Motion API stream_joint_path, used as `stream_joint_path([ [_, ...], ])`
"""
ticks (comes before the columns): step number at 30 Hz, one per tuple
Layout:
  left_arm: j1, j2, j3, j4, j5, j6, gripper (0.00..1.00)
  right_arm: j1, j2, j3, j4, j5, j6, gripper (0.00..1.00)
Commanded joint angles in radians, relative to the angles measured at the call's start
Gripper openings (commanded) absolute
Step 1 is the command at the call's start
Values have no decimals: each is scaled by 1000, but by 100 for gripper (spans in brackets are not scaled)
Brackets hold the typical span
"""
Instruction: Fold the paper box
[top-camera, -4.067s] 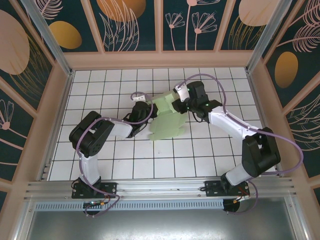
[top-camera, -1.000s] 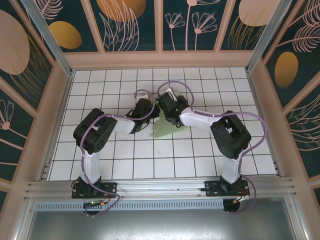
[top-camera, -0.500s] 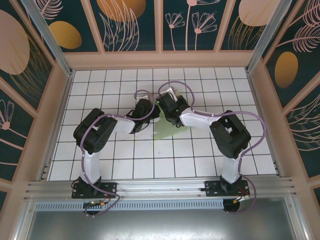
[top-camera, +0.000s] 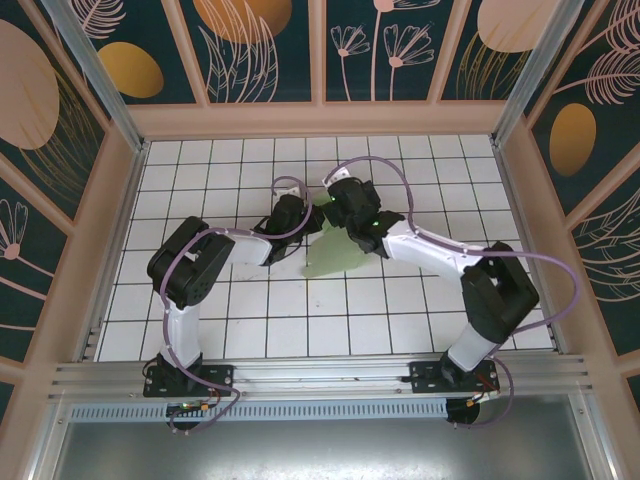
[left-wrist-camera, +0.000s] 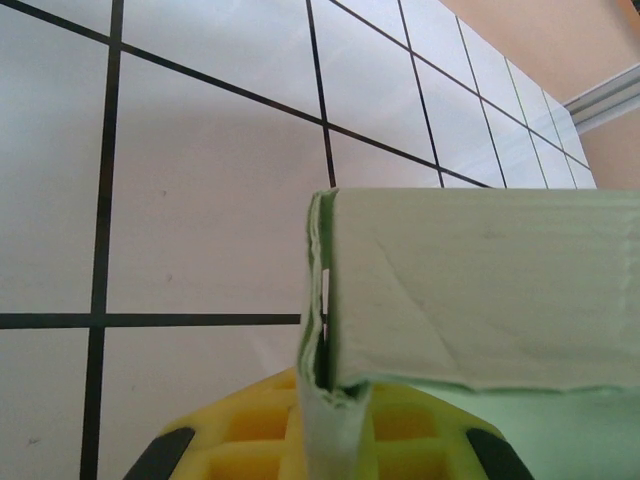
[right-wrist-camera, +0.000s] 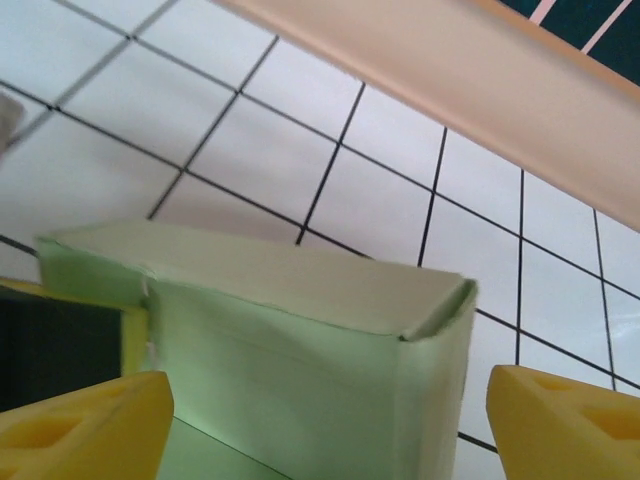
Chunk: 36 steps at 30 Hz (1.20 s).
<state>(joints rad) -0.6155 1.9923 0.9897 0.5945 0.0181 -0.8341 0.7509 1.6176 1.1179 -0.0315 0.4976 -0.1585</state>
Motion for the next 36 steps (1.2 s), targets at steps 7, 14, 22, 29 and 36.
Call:
stream_joint_path([
  [7,-4,-55,56,-110,-43,83,0,-100,-172,-75,52,-265,145,85],
  [14,-4,-123,197,-526,-121,328,0,-251,-281,-157,116,-478,267,85],
  [22,-4,-115,388,-1070,-189,567,0,-336,-310,-202,139,-546,254,85],
  [29,-5,-39,527,-1387,-163,662,0,-374,-293,-236,172,-603,262,85],
  [36,-5,147,689,-1663,-126,754,0,-381,-277,-251,183,-602,254,85],
])
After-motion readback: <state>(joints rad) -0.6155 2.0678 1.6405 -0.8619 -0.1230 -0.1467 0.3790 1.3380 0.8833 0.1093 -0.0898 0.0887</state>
